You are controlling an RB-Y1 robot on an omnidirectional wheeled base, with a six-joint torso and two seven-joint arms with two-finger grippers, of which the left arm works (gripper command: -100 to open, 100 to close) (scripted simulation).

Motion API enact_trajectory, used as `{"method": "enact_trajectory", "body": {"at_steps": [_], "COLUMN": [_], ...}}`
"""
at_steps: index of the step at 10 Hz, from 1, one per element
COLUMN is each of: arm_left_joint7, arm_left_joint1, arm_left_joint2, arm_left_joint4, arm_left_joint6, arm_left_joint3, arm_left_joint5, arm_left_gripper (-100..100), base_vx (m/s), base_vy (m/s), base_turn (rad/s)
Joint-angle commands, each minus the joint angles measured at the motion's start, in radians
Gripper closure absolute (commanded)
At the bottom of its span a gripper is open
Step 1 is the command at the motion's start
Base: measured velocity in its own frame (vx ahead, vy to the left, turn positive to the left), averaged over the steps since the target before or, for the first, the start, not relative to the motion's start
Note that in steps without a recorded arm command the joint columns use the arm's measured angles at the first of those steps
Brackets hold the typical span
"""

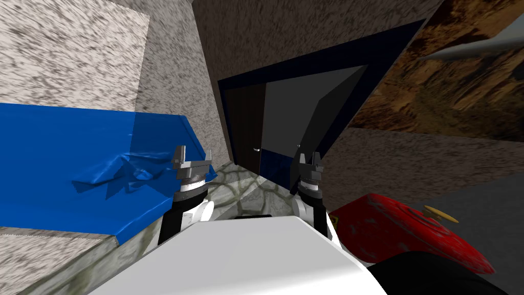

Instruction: Push the door open

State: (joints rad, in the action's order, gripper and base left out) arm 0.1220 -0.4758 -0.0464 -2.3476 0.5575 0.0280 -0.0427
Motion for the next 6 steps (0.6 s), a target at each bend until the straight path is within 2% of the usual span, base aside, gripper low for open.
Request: {"method": "enact_trajectory", "body": {"at_steps": [1,6], "arm_left_joint7": [-0.002,-0.009], "arm_left_joint1": [0.012,0.046], "arm_left_joint2": [0.010,0.031], "arm_left_joint4": [0.033,0.120], "arm_left_joint6": [0.005,0.017], "arm_left_joint3": [0.002,0.008], "arm_left_joint5": [0.000,0.000], "arm_left_gripper": [-100,-100], "base_vx": [-0.045,0.090], "base_vy": [0.075,0.000], "base_turn": [-0.020,-0.038]}}
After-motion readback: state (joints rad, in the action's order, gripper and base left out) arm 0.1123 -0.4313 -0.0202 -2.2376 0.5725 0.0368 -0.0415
